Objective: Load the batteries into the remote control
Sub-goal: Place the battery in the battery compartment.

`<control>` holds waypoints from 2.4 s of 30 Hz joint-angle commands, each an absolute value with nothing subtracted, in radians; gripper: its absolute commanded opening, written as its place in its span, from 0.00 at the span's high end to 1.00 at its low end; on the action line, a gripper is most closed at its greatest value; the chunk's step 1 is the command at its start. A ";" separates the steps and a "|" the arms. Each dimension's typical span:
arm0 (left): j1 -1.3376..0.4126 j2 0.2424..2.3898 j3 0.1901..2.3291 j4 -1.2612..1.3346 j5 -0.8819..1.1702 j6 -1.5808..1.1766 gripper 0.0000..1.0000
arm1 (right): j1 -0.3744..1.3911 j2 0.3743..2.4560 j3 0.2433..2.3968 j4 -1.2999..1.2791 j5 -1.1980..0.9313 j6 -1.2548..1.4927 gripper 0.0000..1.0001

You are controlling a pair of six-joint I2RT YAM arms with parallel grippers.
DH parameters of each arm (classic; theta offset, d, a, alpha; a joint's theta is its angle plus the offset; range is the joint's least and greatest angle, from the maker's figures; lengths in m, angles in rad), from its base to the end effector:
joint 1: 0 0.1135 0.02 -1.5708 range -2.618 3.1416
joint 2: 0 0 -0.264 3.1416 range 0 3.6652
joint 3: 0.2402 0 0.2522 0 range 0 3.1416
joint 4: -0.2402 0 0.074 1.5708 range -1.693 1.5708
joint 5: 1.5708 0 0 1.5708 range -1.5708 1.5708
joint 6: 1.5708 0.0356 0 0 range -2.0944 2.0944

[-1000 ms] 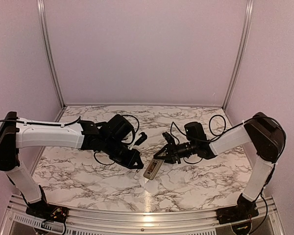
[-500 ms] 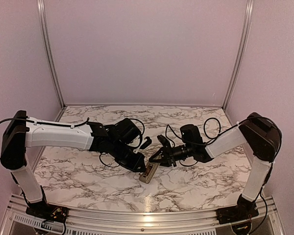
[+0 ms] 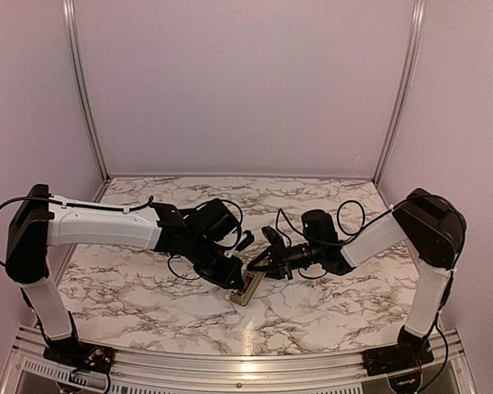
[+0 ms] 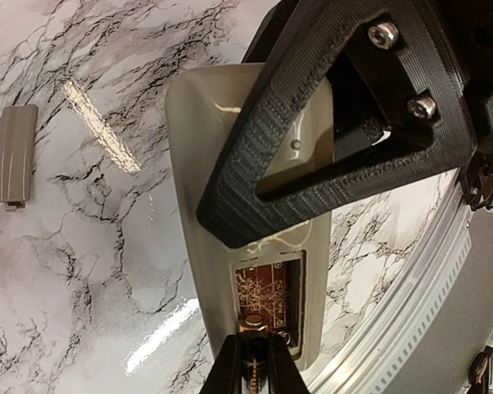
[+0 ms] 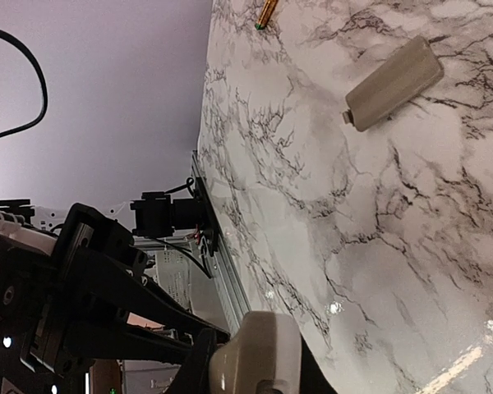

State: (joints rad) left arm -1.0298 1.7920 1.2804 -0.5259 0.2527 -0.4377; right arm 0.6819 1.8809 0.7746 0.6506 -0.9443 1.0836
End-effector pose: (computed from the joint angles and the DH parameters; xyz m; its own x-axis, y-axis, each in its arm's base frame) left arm 0.1860 -0.3269 0.2101 -0.7812 0.5034 -0.3692 0.6231 0.6658 -0.4105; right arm 0.2529 0.2424 0.1310 -0.9855 -0.1327 -0.1053 -0.1355 0.2436 0.9604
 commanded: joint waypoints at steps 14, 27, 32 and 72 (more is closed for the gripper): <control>-1.044 1.847 1.372 -0.653 0.159 -0.448 0.96 | 0.703 1.941 0.746 0.950 -0.968 1.192 1.00; -1.055 1.883 1.436 -0.739 0.126 -0.449 0.95 | 0.718 1.963 0.759 0.925 -0.940 1.186 1.00; -1.063 1.877 1.451 -0.735 0.130 -0.446 0.95 | 0.718 1.967 0.756 0.916 -0.926 1.182 1.00; -1.069 1.877 1.459 -0.749 0.048 -0.447 0.78 | 0.718 1.962 0.743 0.969 -0.935 1.240 1.00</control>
